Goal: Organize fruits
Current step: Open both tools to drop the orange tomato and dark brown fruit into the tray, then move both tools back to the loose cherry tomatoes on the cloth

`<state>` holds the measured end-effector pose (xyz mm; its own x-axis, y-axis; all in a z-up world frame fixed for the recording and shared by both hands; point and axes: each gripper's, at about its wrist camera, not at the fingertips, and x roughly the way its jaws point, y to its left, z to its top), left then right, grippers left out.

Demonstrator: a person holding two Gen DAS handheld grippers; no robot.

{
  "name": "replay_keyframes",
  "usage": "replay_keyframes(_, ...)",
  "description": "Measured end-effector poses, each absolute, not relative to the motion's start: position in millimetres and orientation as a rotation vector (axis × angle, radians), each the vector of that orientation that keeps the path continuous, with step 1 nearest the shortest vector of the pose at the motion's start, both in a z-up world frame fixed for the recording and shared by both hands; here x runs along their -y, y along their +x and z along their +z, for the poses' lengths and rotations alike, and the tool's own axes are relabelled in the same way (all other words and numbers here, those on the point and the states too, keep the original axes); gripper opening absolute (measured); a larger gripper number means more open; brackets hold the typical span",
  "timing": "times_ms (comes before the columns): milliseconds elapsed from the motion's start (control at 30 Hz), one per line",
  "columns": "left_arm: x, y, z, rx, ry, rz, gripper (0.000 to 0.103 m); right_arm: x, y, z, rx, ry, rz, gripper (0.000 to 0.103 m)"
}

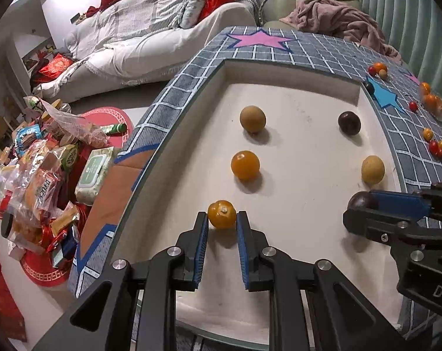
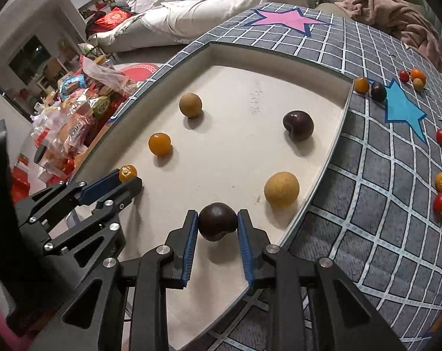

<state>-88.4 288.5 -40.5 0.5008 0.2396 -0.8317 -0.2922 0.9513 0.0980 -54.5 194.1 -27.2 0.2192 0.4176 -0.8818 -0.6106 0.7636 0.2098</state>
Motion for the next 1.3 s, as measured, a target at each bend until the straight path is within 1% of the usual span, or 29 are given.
replay_keyframes(100,-287,-88,-40,-1.003,-0.048,0.318,0.022,-194,-56,-26,-1.147,-0.181,0.736,0.046)
replay_keyframes(133,-287,-88,-40,-1.004,-0.048,0.319,0.035,-195,-57,-26,-1.142,-0.184,0.738,0.049)
replay_keyframes(167,-287,-88,-39,-1.001,-0.047,0.33,0.077,-195,-58,-24,-1.138,-0.185,0.74,0.053)
replay_keyframes(200,-288,-89,-37,-0.991,-0.045,0.347,0.093,-194,-59,-22,-1.129,-0.173,0.742,0.058)
replay_keyframes(233,-289,-92,-35,-0.965,-0.032,0.375,0.098,-192,-59,-20,-1.126,-0.163,0.742,0.06)
replay_keyframes(267,-290,-97,-31,-0.929,-0.033,0.382,0.098,-191,-58,-17,-1.125,-0.149,0.75,0.064)
replay_keyframes(333,-292,-100,-28,-0.933,-0.05,0.356,0.098,-187,-58,-13,-1.121,-0.135,0.749,0.074)
replay_keyframes(367,-293,-101,-26,-0.932,-0.057,0.355,0.098,-186,-59,-10,-1.118,-0.122,0.754,0.08)
replay_keyframes(433,-294,-103,-23,-0.925,-0.056,0.368,0.099,-183,-61,-5,-1.114,-0.097,0.762,0.081)
replay_keyframes(533,-293,-104,-21,-0.933,-0.065,0.369,0.099,-178,-66,6,-1.075,-0.107,0.747,0.092)
replay_keyframes(567,-293,-105,-20,-0.935,-0.068,0.367,0.099,-178,-67,10,-1.059,-0.116,0.739,0.1)
replay_keyframes(600,-292,-105,-19,-0.935,-0.07,0.367,0.099,-176,-68,13,-1.045,-0.118,0.738,0.103)
replay_keyframes(800,-280,-106,-9,-0.93,-0.063,0.35,0.099,-159,-68,29,-1.024,-0.09,0.733,0.103)
replay_keyframes(1300,-235,-99,21,-0.894,-0.008,0.291,0.099,-90,-61,42,-0.99,-0.025,0.643,0.103)
